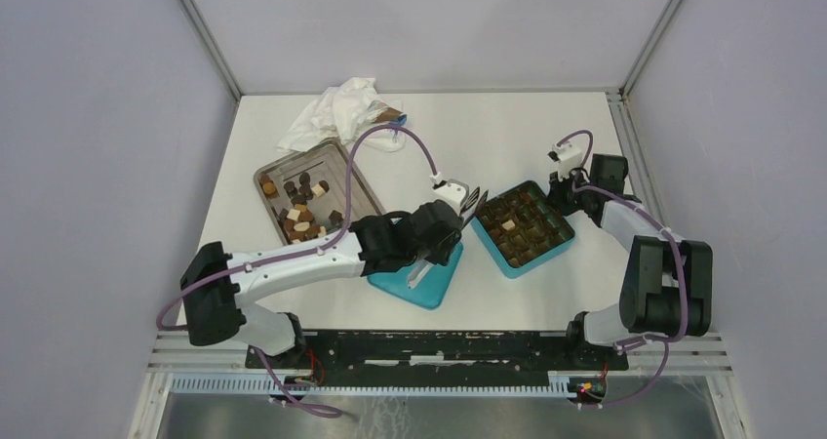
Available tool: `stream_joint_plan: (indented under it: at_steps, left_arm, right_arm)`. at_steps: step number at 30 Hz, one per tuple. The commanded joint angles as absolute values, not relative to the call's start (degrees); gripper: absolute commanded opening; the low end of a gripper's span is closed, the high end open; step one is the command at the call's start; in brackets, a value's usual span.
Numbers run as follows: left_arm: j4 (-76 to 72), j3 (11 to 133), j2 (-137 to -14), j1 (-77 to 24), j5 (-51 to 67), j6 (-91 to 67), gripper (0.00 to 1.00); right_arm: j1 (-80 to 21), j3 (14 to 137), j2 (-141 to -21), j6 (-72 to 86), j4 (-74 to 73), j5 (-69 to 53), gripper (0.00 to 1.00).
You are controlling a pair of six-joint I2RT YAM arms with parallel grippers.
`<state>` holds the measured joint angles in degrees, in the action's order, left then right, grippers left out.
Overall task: Pack the chocolate
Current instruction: Place the fake chocolate in the packing box, then place the packing box at the center of the board.
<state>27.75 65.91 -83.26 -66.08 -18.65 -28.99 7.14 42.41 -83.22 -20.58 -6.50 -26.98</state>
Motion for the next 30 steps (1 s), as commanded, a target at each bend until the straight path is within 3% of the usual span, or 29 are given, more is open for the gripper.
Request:
stream_joint_plan:
  at_steps: [1, 15, 30]
  left_arm:
    - [28.0, 63.3, -77.6, -65.9, -24.7, -31.7, 0.40]
    - [29.2, 56.8, -64.6, -66.0, -31.0, -31.3, 0.39]
    - [31.1, 54.7, -60.3, -66.1, -33.9, -31.4, 0.39]
  right_arm:
    - [7.0, 44.3, -80.8, -22.1, -2.0, -32.6, 0.03]
    - [7.0, 33.1, -59.5, -32.9, 8.7, -40.1, 0.00]
    - [7.0, 32.1, -57.3, -37.5, 6.8, -46.5, 0.00]
